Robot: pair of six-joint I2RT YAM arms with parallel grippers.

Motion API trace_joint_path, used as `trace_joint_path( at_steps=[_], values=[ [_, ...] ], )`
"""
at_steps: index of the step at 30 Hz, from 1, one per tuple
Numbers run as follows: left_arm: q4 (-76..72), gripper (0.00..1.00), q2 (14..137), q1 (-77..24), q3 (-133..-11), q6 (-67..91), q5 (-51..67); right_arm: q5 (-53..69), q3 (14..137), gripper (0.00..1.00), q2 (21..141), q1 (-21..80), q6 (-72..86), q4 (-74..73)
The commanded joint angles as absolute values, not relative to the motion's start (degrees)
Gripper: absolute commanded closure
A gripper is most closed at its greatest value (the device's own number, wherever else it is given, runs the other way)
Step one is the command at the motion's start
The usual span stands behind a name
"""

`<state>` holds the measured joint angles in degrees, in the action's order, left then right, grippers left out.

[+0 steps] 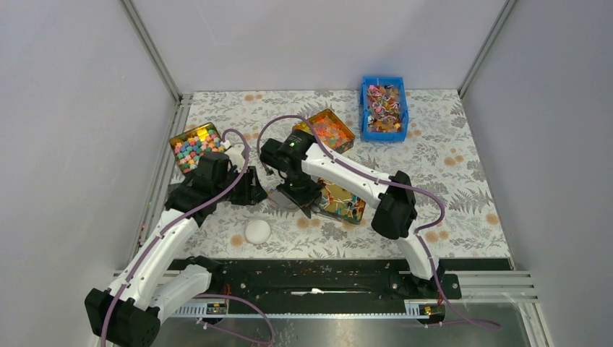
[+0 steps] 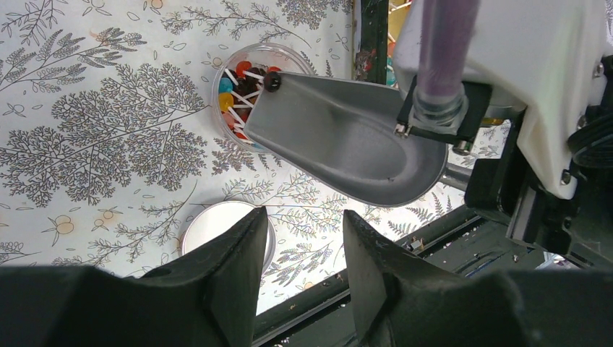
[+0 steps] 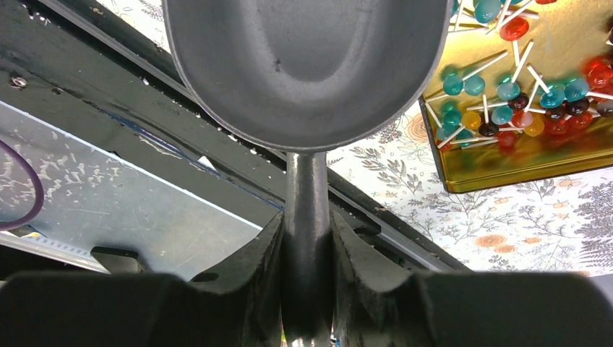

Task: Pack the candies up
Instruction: Place the fake candies in the packing bottle.

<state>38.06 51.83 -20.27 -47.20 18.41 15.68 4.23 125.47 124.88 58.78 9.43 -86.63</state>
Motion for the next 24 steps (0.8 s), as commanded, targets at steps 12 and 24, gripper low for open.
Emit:
trace_joint_path(
  at_steps=[12, 24],
  values=[
    [35.48, 0.56, 52.78, -19.95, -48.29, 17.40, 17.02, 6.50, 124.08, 1.00, 121.01, 59.15, 9.77, -95.68],
    [29.17, 0.56, 56.91, -19.95, -49.09, 16.90, 23.02, -0.93, 107.57, 1.00, 103.92, 58.28, 12.96, -79.53]
  ],
)
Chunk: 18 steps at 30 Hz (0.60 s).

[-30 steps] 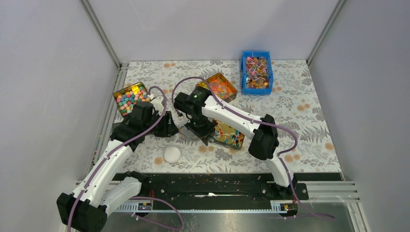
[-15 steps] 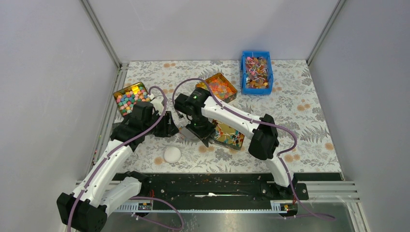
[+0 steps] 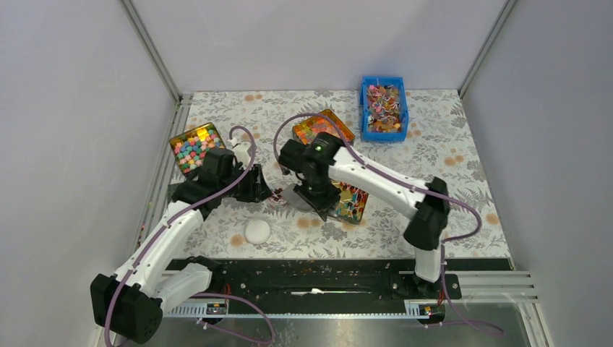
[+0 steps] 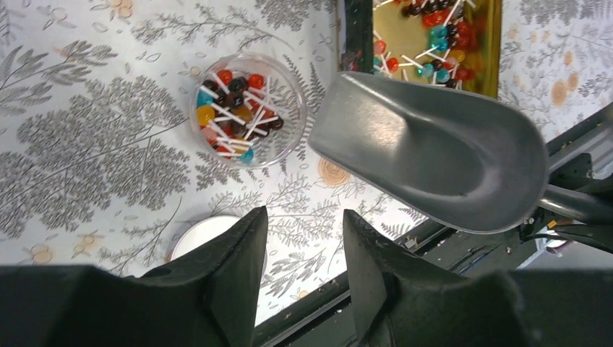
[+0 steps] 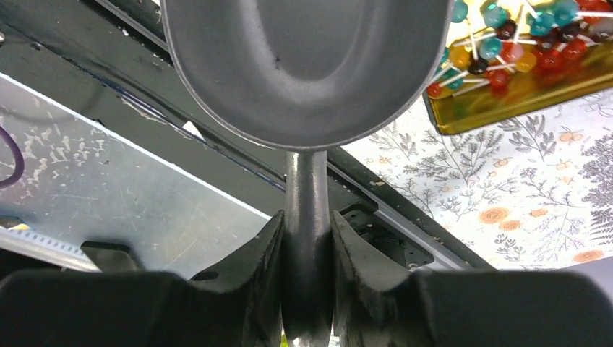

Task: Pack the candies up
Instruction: Place the fake candies in the packing bottle, then scoop the fake candies from the storage box.

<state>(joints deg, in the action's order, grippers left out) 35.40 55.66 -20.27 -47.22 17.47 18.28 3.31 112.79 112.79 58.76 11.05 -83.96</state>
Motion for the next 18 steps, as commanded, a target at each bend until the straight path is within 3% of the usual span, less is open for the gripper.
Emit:
trace_joint_path(
  at_steps=[1, 8, 18],
  values=[
    [28.00, 0.56, 57.54, -19.95, -49.01, 17.37, 23.86, -1.61, 105.46, 1.00, 102.03, 57.84, 13.22, -78.40],
    [21.89, 0.57, 65.45, -21.58, -50.48, 21.08, 29.59, 1.49, 90.97, 1.00, 90.94, 50.59, 14.86, -72.90],
    [18.47, 0.57, 80.75, -29.80, -57.95, 22.19, 30.96, 6.09, 79.81, 1.00, 84.64, 41.11, 13.78, -75.76]
  ],
)
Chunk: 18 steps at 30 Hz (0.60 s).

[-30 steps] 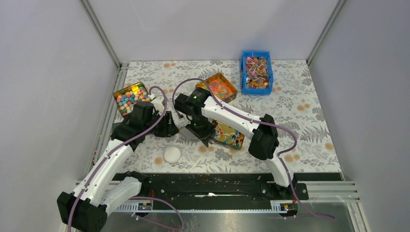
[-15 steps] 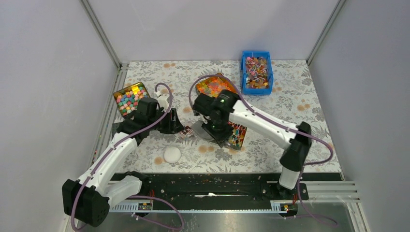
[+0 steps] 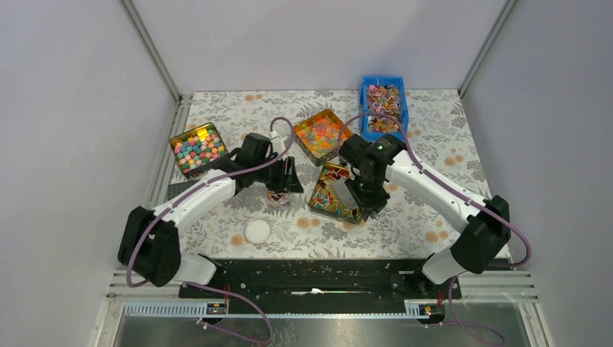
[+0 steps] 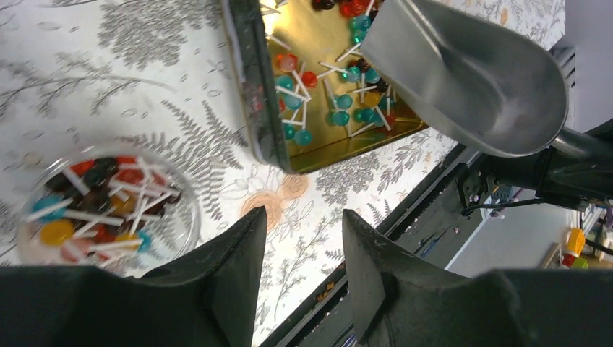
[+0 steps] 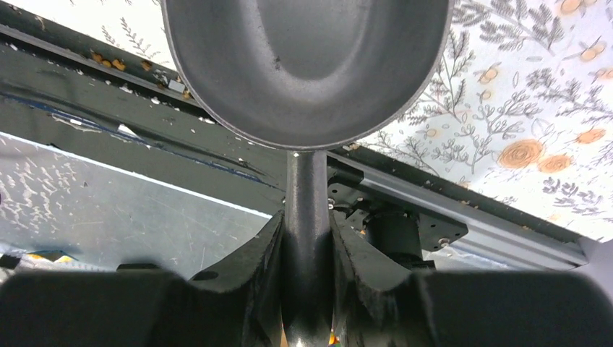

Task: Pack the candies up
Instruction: Scoop the fake candies from the storage box.

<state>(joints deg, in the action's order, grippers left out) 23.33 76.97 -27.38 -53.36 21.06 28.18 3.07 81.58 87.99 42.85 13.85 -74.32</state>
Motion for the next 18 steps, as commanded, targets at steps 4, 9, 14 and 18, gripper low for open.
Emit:
trace_joint_path(
  at_steps=[4, 9, 14, 18],
  values=[
    [18.19, 0.55, 85.68, -32.79, -61.04, 22.07, 30.66, 8.52, 77.80, 1.00, 84.30, 39.74, 13.71, -77.60],
    [19.24, 0.54, 90.74, -35.27, -63.83, 20.91, 29.30, 13.86, 77.59, 1.00, 86.52, 38.29, 12.89, -79.64],
    [24.28, 0.55, 95.50, -37.30, -66.91, 16.83, 26.59, 16.98, 79.86, 1.00, 89.87, 37.08, 11.72, -81.49],
    [28.75, 0.59, 97.95, -37.87, -68.69, 13.80, 22.12, 17.67, 82.24, 1.00, 93.30, 36.82, 10.13, -83.47]
  ],
)
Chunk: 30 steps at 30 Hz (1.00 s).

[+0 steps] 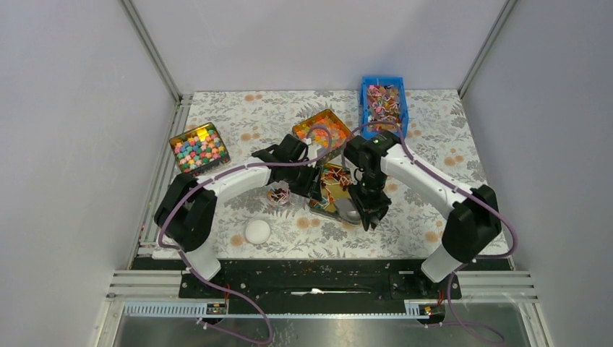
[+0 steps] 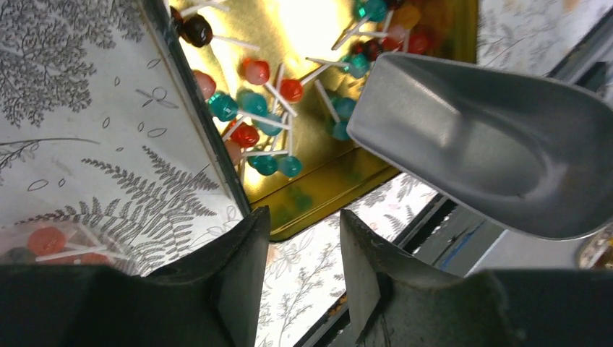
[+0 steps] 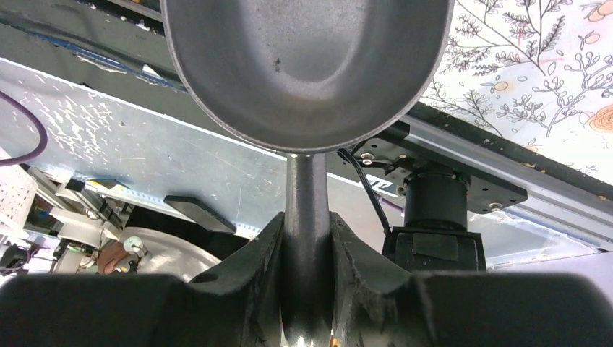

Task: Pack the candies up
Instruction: Scoop the fake candies from the storage box.

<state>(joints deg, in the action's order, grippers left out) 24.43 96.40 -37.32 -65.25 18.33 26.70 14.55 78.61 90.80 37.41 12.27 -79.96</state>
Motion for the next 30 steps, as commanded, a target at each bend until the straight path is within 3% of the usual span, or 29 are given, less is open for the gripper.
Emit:
trace_joint_path(
  at_steps=[1, 12, 21, 24, 30],
  values=[
    [29.92, 0.60, 98.53, -37.95, -69.19, 13.07, 21.02, 17.59, 82.86, 1.00, 93.99, 36.78, 9.86, -83.84],
    [35.24, 0.66, 101.58, -38.01, -72.30, 7.10, 15.67, 18.36, 87.25, 1.00, 99.99, 36.63, 7.22, -86.40],
    [32.65, 0.59, 95.62, -37.62, -72.99, 5.66, 14.70, 24.05, 90.50, 1.00, 106.86, 36.64, 5.63, -85.95],
    [32.17, 0.57, 93.96, -37.52, -72.10, 6.53, 8.22, 25.12, 92.16, 1.00, 109.11, 36.65, 5.77, -86.20],
    [33.44, 0.57, 98.10, -37.44, -72.31, 6.39, 7.89, 27.32, 92.49, 1.00, 111.91, 36.69, 5.89, -86.18]
  ],
)
